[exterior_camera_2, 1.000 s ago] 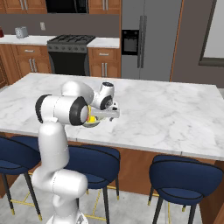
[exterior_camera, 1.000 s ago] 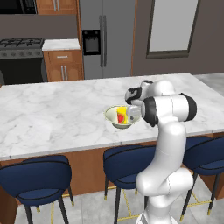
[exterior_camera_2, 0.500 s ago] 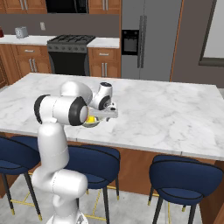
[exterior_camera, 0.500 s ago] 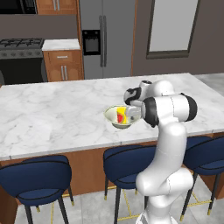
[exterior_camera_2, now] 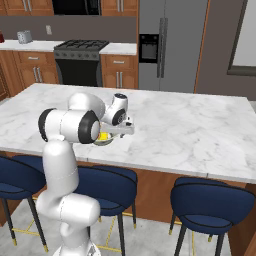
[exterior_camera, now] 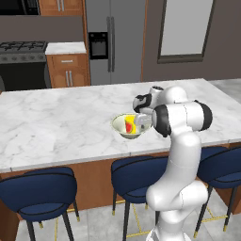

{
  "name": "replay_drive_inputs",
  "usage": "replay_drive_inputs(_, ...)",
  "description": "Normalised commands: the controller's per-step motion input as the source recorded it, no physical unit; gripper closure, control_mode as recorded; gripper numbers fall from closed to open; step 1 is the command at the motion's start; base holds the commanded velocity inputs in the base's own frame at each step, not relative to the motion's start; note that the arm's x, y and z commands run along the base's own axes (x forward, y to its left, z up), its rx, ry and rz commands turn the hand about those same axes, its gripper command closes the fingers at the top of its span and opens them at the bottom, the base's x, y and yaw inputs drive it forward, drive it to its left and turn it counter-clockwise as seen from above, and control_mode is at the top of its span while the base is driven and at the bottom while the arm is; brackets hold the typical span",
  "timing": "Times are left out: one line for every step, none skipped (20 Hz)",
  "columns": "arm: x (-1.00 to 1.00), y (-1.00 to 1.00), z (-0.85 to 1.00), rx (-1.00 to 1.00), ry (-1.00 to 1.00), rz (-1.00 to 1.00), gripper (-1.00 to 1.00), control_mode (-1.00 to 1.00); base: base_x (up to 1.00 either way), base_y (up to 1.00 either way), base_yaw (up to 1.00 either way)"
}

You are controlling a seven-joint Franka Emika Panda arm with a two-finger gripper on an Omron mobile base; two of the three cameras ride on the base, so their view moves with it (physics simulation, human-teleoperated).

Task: Place the cup inside the bowl on the dining table and move the bowl to any counter.

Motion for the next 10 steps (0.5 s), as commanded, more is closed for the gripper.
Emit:
replay_drive_inputs(-0.01, 0.0, 0.0, 0.0, 0.0, 0.0, 1.0, -1.0, 0.0, 0.0, 0.0)
replay_drive_inputs(-0.05, 0.0, 0.0, 0.0, 0.0, 0.0, 1.0, -1.0, 0.0, 0.0, 0.0)
replay_drive_inputs(-0.09, 0.0, 0.02, 0.0, 0.0, 0.0, 1.0, -1.0, 0.0, 0.0, 0.0)
replay_drive_inputs(-0.07, 0.0, 0.04, 0.0, 0.0, 0.0, 1.0, -1.0, 0.0, 0.0, 0.0)
replay_drive_inputs(-0.08, 0.0, 0.06, 0.0, 0.0, 0.0, 1.0, -1.0, 0.0, 0.0, 0.0)
replay_drive_inputs(-0.07, 0.0, 0.11, 0.0, 0.0, 0.0, 1.0, -1.0, 0.0, 0.0, 0.0)
replay_drive_inputs(-0.08, 0.0, 0.14, 0.0, 0.0, 0.0, 1.0, -1.0, 0.0, 0.0, 0.0)
replay_drive_inputs(-0.06, 0.0, 0.2, 0.0, 0.0, 0.0, 1.0, -1.0, 0.0, 0.0, 0.0)
replay_drive_inputs(-0.05, 0.0, 0.23, 0.0, 0.0, 0.0, 1.0, -1.0, 0.0, 0.0, 0.0)
replay_drive_inputs(-0.02, 0.0, 0.22, 0.0, 0.0, 0.0, 1.0, -1.0, 0.0, 0.0, 0.0)
